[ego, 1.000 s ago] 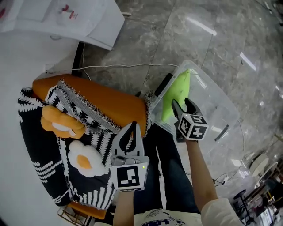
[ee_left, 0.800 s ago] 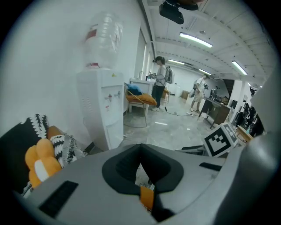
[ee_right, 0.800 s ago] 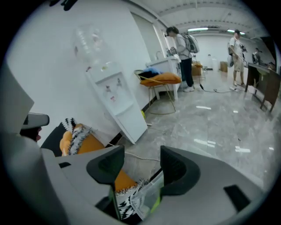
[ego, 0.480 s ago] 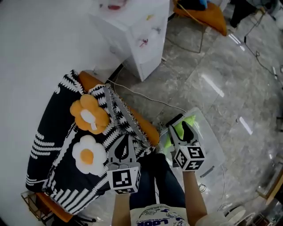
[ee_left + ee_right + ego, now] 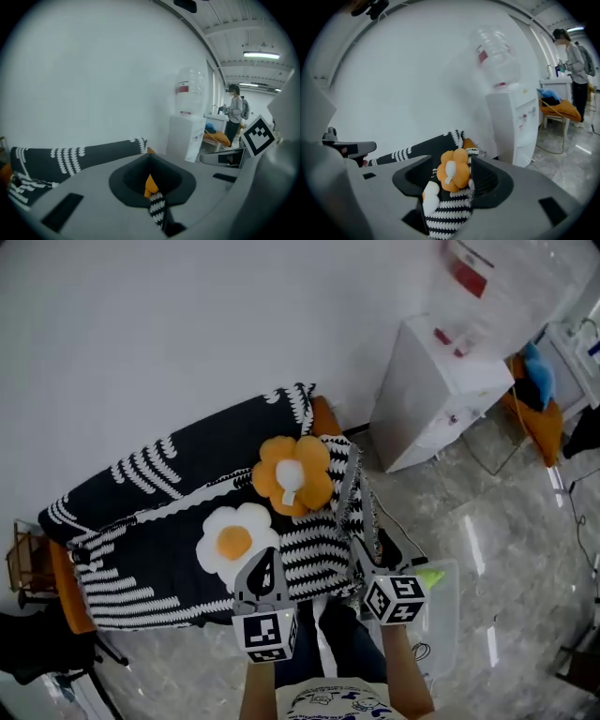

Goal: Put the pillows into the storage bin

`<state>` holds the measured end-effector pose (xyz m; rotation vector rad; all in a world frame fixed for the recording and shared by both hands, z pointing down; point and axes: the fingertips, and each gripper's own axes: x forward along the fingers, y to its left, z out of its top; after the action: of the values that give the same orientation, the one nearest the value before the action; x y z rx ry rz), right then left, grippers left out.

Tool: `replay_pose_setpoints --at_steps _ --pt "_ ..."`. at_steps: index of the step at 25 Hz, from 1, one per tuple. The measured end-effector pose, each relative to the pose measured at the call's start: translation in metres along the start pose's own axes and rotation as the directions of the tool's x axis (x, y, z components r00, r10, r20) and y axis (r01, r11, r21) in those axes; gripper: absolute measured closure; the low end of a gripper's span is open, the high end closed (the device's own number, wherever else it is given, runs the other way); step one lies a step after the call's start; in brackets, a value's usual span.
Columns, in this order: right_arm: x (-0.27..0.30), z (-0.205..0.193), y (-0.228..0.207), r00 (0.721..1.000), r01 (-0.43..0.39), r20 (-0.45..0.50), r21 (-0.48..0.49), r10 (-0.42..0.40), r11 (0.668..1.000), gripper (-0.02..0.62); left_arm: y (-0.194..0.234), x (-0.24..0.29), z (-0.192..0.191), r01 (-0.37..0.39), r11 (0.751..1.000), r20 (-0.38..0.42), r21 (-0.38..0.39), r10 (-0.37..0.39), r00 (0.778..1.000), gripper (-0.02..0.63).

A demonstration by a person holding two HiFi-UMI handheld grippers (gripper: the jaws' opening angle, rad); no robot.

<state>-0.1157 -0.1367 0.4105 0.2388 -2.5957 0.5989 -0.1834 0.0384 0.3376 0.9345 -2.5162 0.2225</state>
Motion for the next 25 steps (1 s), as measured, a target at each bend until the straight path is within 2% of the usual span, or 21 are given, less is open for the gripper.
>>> replay_pose_setpoints --at_steps 6,11,18,25 --pt "0.065 -0.034 0.12 0.985 -0.132 -0.12 -0.062 0.124 0.989 0.328 0.131 -0.04 -0.025 -0.158 0.983 -0.028 -0.099 0.156 0.987 0.592" --pt "0.113 -0.077 0.187 0.97 -0.162 -0.19 -0.029 0.154 0.986 0.328 0.217 -0.054 -0.053 -0.2 0.969 -0.076 -0.144 0.19 0.979 0.594" --pt "0.164 -0.15 0.222 0.947 -0.111 -0.305 -0.019 0.1 0.994 0.328 0.289 -0.045 -0.101 -0.197 0.964 -0.142 -0.179 0.173 0.975 0.594" --pt "0.205 -0.214 0.213 0.912 -0.069 -0.406 -0.017 0.056 0.997 0.311 0.311 -0.024 -0.15 -0.187 0.96 -0.2 -0.207 0.146 0.969 0.593"
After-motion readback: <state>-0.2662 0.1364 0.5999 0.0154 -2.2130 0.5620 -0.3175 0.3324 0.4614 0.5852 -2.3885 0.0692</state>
